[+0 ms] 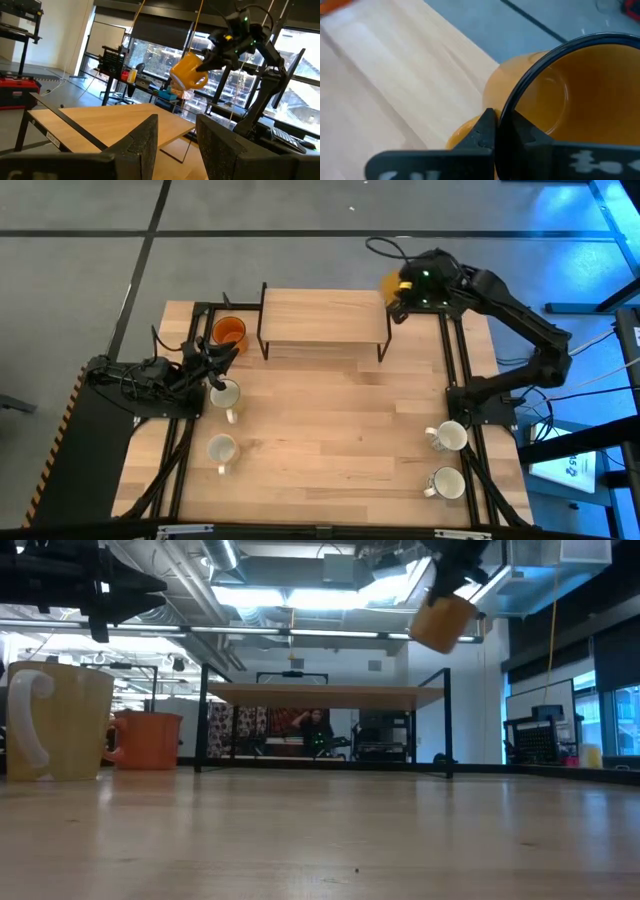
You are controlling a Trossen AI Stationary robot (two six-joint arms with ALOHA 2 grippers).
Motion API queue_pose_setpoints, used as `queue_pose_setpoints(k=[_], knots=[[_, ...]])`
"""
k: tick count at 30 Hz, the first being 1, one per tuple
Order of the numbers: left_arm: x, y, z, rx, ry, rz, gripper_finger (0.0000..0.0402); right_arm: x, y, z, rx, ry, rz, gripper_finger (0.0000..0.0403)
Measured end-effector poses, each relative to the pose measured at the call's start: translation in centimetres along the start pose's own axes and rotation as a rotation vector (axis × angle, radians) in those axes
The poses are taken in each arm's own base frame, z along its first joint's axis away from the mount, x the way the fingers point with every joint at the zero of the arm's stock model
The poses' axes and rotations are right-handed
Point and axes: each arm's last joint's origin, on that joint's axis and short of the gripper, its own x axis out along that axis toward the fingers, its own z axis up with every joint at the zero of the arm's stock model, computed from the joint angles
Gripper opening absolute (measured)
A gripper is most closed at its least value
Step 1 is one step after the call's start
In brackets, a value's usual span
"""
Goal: Place coffee mugs
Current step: Put the dark yellow mug on the shelf
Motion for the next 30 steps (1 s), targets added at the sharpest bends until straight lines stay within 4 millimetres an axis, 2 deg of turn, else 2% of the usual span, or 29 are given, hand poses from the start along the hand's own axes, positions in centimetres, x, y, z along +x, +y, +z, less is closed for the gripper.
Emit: queue_pose_setpoints(k=[7,14,20,26,30], knots=[[0.0,0.0,0.0,0.0,0.0,-0.002,0.0128,2.2,1.8,3.3,-0.082,0.045,0.06,0.0004],[0.0,0.0,0.0,0.0,0.001,-0.004,0.0128,6.2,3.1,5.0,-0.14,0.207,0.126,0.0004],[0.0,0.0,-0.1,0.008,0.008,-0.003,0.0128,10.1,3.8,4.8,-0.176,0.321,0.106,0.0004],[0.0,0.0,-0.2,0.014,0.014,-0.003,0.0128,12.5,4.1,4.4,-0.221,0.38,0.06,0.0004],[0.0,0.0,-0.2,0.018,0.018,-0.002,0.0128,13.0,3.8,4.3,-0.237,0.396,0.066,0.0004]])
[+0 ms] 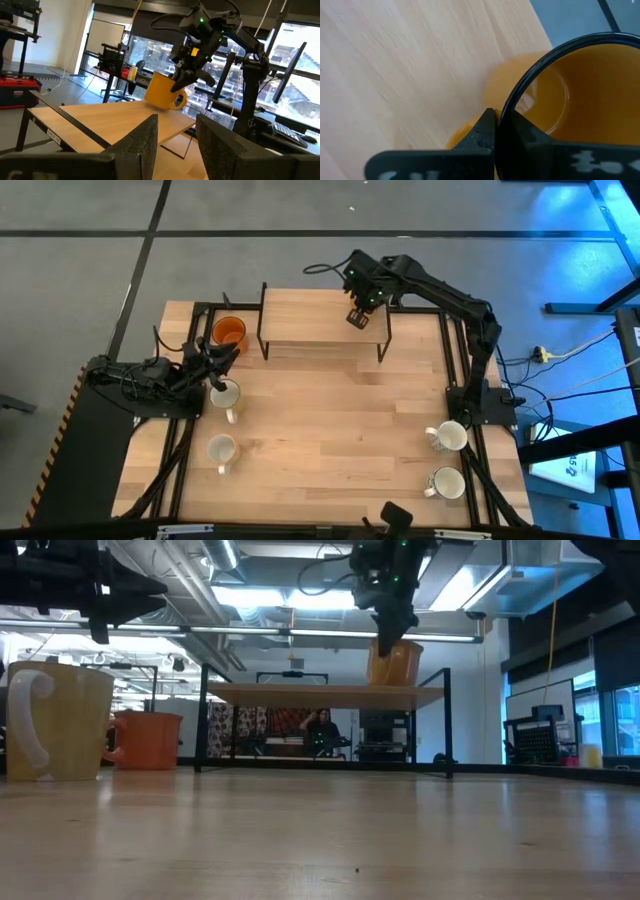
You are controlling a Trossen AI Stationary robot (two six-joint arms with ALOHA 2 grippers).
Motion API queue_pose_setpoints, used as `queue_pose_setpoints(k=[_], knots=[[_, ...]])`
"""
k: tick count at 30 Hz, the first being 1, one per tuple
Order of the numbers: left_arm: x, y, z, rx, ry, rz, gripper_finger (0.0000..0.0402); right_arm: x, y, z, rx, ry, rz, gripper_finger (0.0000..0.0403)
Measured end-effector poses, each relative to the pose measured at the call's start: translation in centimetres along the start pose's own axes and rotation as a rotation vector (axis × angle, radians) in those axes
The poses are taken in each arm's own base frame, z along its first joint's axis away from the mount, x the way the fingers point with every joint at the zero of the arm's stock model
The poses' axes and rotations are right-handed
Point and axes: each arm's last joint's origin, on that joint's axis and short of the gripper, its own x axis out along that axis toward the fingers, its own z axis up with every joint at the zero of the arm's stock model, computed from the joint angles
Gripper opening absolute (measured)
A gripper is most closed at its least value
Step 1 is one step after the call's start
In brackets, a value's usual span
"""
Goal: Place coffee mugs
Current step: Put the dark yellow mug on the shelf
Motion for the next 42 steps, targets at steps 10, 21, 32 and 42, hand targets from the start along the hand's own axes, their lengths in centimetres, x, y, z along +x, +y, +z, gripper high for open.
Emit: queue_pose_setpoints(k=[10,21,32,42], knots=[[0.0,0.0,-0.1,0.009,0.009,0.001,0.0128,0.7,-1.9,-0.1,0.022,0.019,0.02,0.0004],[0.0,0.0,-0.2,0.017,0.015,-0.011,0.0127,0.8,-1.9,-0.1,0.002,0.017,0.046,0.0005],[0.0,0.0,-0.2,0.017,0.017,-0.021,0.0127,1.0,-1.9,-0.2,-0.017,0.028,0.046,0.0005],[0.0,0.0,-0.2,0.017,0.017,-0.021,0.0127,1.4,-1.8,-0.4,-0.026,0.038,0.031,0.001]])
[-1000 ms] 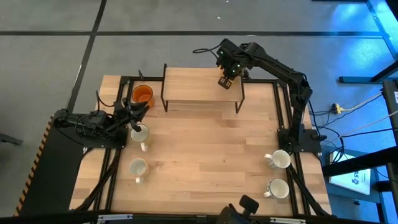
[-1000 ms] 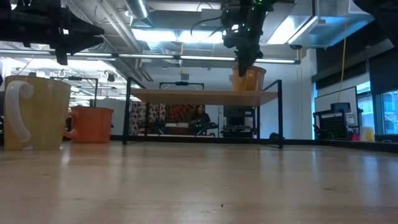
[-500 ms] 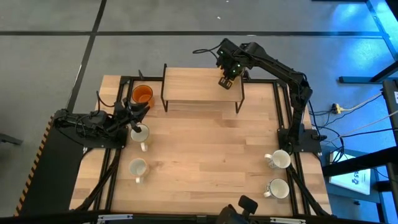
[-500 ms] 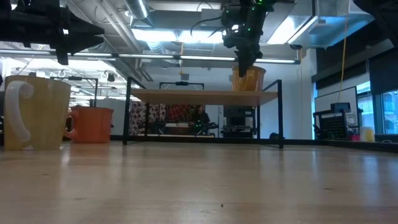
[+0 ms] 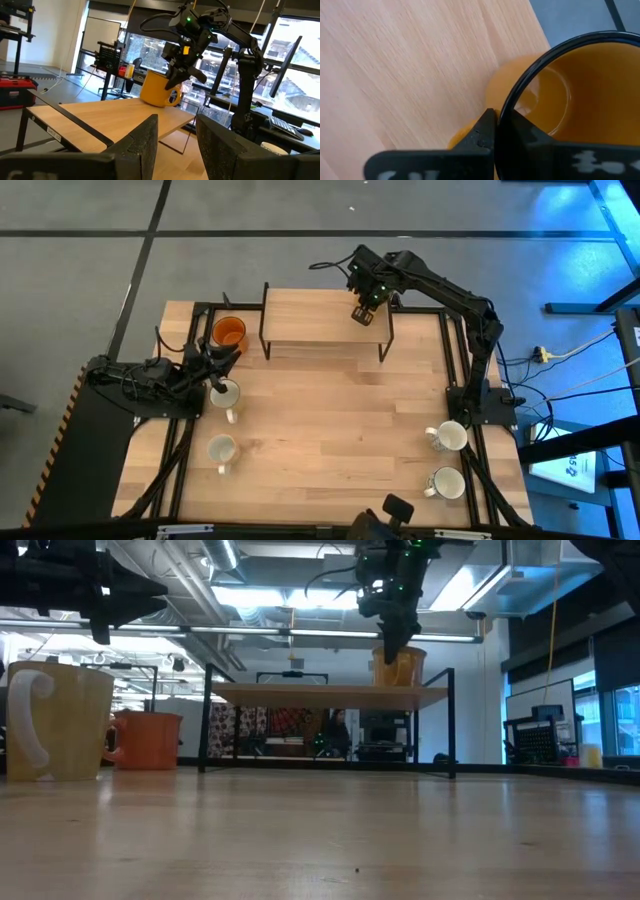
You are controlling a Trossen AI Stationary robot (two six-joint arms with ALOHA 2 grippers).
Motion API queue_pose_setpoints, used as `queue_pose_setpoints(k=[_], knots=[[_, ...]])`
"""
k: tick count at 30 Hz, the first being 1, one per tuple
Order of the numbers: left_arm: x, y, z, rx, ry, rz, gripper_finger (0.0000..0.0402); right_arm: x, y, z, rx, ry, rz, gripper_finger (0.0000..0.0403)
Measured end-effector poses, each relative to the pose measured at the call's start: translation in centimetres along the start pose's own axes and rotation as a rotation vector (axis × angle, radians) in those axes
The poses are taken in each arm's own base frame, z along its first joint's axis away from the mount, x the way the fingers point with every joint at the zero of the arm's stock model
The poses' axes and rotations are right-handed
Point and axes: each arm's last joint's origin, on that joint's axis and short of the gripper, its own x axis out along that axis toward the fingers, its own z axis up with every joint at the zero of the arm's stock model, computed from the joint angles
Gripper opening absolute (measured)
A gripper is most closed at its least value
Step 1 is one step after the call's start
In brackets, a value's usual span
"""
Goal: Place coffee mugs
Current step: Put the dark yellow mug on the shelf, then put the orange mug on the shelf
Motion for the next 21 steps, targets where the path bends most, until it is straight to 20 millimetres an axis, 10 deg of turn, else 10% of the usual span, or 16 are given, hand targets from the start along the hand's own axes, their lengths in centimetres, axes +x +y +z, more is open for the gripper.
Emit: queue_pose_setpoints(k=[21], knots=[[0.0,0.0,0.0,-0.001,0.0,0.0,0.0128,-1.6,-0.3,0.1,0.049,-0.09,-0.075,0.0186]])
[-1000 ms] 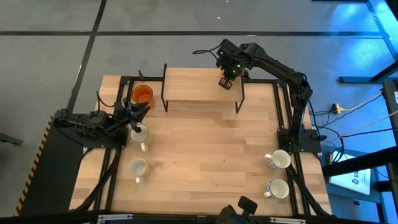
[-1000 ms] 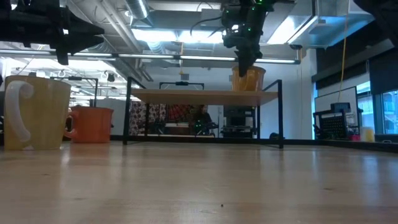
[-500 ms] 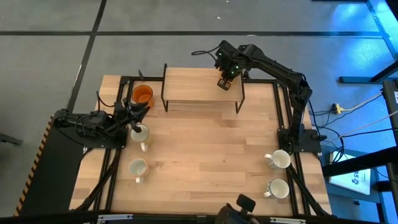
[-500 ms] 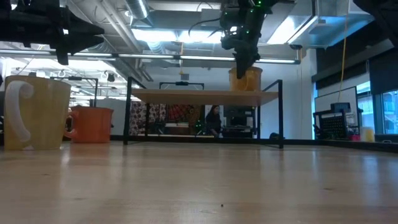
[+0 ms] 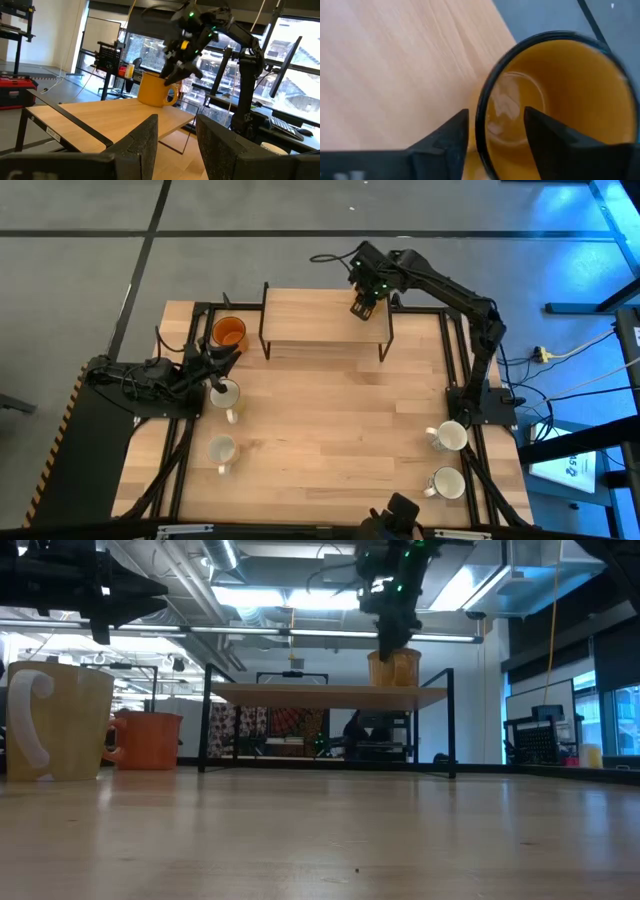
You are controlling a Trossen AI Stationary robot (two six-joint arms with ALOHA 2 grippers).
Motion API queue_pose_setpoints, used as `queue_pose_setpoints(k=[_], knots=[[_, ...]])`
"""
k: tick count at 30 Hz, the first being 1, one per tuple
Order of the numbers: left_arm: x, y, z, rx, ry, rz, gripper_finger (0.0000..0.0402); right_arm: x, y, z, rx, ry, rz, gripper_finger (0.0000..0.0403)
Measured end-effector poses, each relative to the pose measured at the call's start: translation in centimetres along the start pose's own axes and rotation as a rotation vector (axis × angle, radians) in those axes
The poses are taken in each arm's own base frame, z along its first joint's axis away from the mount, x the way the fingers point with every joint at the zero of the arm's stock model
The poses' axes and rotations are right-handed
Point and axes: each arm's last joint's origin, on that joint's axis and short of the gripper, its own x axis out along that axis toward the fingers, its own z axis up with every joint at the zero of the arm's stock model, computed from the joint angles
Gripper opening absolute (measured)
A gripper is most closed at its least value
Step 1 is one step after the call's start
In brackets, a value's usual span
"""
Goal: Place coffee mugs
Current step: Put the orange mug on the shelf
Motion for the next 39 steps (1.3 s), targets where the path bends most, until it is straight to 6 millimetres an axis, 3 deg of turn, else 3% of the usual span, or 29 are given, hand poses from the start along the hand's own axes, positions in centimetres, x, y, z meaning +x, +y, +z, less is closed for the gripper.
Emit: queue_pose_setpoints(k=[6,9,12,17,22,30,39], knots=[[0.0,0.0,0.1,-0.007,-0.007,0.016,0.0128,-5.8,1.6,-0.8,0.022,-0.169,0.046,0.0201],[0.0,0.0,0.6,-0.011,-0.021,0.007,0.0128,-9.0,3.8,-1.6,-0.015,-0.288,0.17,0.0198],[0.2,-0.4,1.7,0.032,0.002,0.0,0.0127,-10.5,6.7,-3.0,-0.095,-0.39,0.271,0.0195],[1.1,-1.5,4.3,0.113,0.089,0.017,0.0125,-9.5,10.9,-6.3,-0.124,-0.533,0.366,0.0193],[2.8,-3.3,5.6,0.182,0.258,0.031,0.0125,-8.0,12.9,-9.6,-0.047,-0.577,0.462,0.0193],[5.8,-5.3,8.1,0.184,0.509,0.208,0.0125,-8.0,13.5,-13.1,-0.057,-0.545,0.459,0.0192],[8.3,-3.5,9.5,-0.021,0.895,0.447,0.0125,-7.0,14.1,-15.3,-0.138,-0.436,0.45,0.0192]])
